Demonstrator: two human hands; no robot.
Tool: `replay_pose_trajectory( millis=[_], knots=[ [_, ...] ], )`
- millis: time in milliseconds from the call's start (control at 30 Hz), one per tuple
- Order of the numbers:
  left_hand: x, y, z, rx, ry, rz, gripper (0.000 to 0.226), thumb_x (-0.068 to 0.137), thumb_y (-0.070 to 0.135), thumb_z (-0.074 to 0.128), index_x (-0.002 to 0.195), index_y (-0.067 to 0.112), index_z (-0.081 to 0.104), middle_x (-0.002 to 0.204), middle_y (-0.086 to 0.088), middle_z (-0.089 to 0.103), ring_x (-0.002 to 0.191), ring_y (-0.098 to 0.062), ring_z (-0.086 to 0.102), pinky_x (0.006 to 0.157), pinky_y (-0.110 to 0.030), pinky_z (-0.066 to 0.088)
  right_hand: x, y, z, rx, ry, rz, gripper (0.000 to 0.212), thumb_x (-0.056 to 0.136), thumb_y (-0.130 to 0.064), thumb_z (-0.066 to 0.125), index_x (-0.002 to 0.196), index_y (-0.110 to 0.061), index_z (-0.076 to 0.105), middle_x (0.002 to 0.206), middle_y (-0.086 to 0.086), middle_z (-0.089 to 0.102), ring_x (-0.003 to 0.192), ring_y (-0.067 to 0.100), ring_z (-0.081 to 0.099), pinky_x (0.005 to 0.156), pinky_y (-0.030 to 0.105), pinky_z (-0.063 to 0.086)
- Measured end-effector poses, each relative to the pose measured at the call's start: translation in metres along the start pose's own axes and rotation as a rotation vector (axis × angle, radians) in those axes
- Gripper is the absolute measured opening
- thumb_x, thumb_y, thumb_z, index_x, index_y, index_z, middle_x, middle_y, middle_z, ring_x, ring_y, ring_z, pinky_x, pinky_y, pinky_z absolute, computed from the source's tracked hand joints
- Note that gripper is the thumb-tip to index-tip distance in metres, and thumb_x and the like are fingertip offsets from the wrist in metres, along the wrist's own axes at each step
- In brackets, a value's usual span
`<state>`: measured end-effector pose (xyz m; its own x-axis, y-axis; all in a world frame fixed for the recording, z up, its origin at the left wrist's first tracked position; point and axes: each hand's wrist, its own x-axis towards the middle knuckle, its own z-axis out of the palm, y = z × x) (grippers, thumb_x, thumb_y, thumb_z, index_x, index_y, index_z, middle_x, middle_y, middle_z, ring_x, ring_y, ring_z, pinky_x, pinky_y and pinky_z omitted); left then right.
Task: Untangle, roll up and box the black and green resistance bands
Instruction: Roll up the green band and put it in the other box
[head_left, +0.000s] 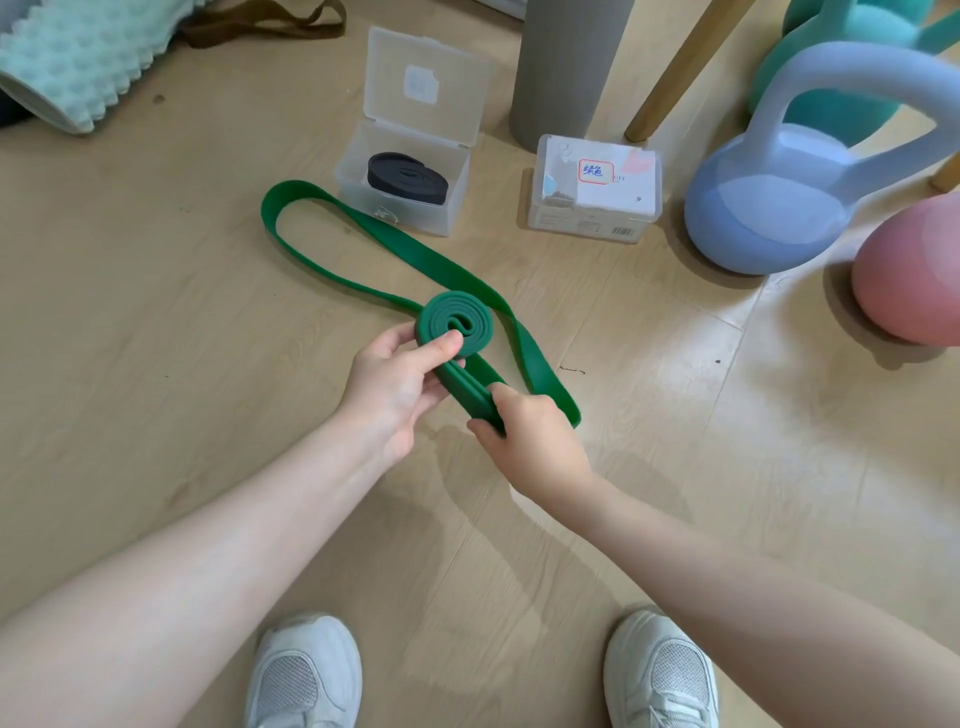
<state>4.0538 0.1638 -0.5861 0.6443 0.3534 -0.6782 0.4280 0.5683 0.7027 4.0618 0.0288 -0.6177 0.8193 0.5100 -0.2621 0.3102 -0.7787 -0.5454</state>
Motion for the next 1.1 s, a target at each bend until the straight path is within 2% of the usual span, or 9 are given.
replay_pose_trajectory(
  millis=[67,167,267,367,600,733,833,933,1100],
  knots=[
    [0.002,0.002,0.0,-0.014,-0.015,-0.008,0.03,0.082,0.002,0.064,0.111,0.01,0.057,0.096,-0.011,0.068,0.085,-0.022,0.065,0.071,-0.028,0.058,0.001,0.004,0.006,0.024,0.03,-0.101,0.021,0.092,-0.02,0.05,0.079,-0.009,0.037,0.062,0.004,0.042,0.061,0.03,0.046,0.052,0.036,0.035],
    [0.004,0.009,-0.001,-0.057,-0.083,-0.002,0.033,0.081,0.001,0.064,0.112,0.011,0.058,0.097,-0.01,0.067,0.085,-0.021,0.065,0.08,-0.032,0.056,0.008,0.012,0.008,0.006,0.116,-0.216,0.02,0.09,-0.022,0.047,0.082,-0.003,0.05,0.065,0.01,0.054,0.06,0.031,0.051,0.053,0.034,0.035],
    [0.002,0.009,0.001,-0.061,-0.141,0.01,0.04,0.08,0.0,0.064,0.117,0.01,0.055,0.1,-0.011,0.068,0.087,-0.021,0.067,0.087,-0.035,0.053,0.013,0.019,0.001,0.144,0.062,-0.204,0.024,0.092,-0.018,0.044,0.112,-0.007,0.052,0.083,0.002,0.066,0.075,0.023,0.061,0.065,0.035,0.045],
    [0.001,0.005,0.002,-0.024,-0.159,0.007,0.043,0.079,0.0,0.064,0.12,0.01,0.055,0.104,-0.011,0.069,0.093,-0.023,0.068,0.089,-0.035,0.052,0.014,0.021,-0.003,0.232,-0.015,-0.166,0.032,0.095,-0.012,0.043,0.127,-0.012,0.04,0.087,-0.002,0.058,0.084,0.021,0.06,0.074,0.036,0.046],
    [0.005,0.011,-0.011,0.314,-0.122,0.041,0.03,0.08,0.006,0.067,0.108,0.013,0.065,0.096,-0.004,0.072,0.085,-0.016,0.068,0.073,-0.02,0.052,0.019,0.026,-0.018,0.159,-0.112,-0.187,0.041,0.092,-0.023,0.054,0.125,-0.007,0.036,0.083,0.009,0.062,0.074,0.025,0.056,0.069,0.039,0.046],
    [0.008,0.019,-0.011,0.531,-0.332,-0.088,0.029,0.079,0.004,0.067,0.108,0.006,0.067,0.094,-0.007,0.074,0.087,-0.02,0.07,0.082,-0.022,0.053,0.032,0.036,-0.049,0.244,-0.189,-0.137,0.094,0.08,-0.017,0.071,0.148,-0.025,0.006,0.087,0.0,0.066,0.078,0.011,0.062,0.076,0.017,0.043],
    [0.011,0.029,-0.007,0.696,-0.439,-0.116,0.023,0.079,0.006,0.067,0.101,0.011,0.07,0.095,-0.009,0.073,0.09,-0.022,0.07,0.086,-0.025,0.052,0.033,0.038,-0.06,0.198,-0.302,-0.229,0.099,0.078,-0.015,0.073,0.141,-0.046,0.004,0.087,-0.002,0.064,0.077,0.001,0.059,0.077,0.007,0.042],
    [0.008,0.039,-0.008,0.928,-0.518,-0.168,0.011,0.081,0.012,0.067,0.089,0.019,0.071,0.087,-0.006,0.075,0.081,-0.016,0.071,0.078,-0.023,0.05,0.032,0.032,-0.053,0.159,-0.389,-0.256,0.092,0.076,-0.021,0.075,0.137,-0.056,0.014,0.104,0.001,0.065,0.09,0.012,0.061,0.088,0.027,0.049],
    [0.007,0.039,-0.008,0.982,-0.458,-0.088,0.021,0.082,0.016,0.067,0.101,0.023,0.069,0.092,-0.001,0.074,0.082,-0.013,0.069,0.083,-0.026,0.05,0.028,0.028,-0.048,0.281,-0.318,-0.237,0.079,0.074,-0.017,0.077,0.138,-0.029,0.033,0.111,-0.001,0.065,0.093,0.013,0.064,0.089,0.035,0.049]
  ],
)
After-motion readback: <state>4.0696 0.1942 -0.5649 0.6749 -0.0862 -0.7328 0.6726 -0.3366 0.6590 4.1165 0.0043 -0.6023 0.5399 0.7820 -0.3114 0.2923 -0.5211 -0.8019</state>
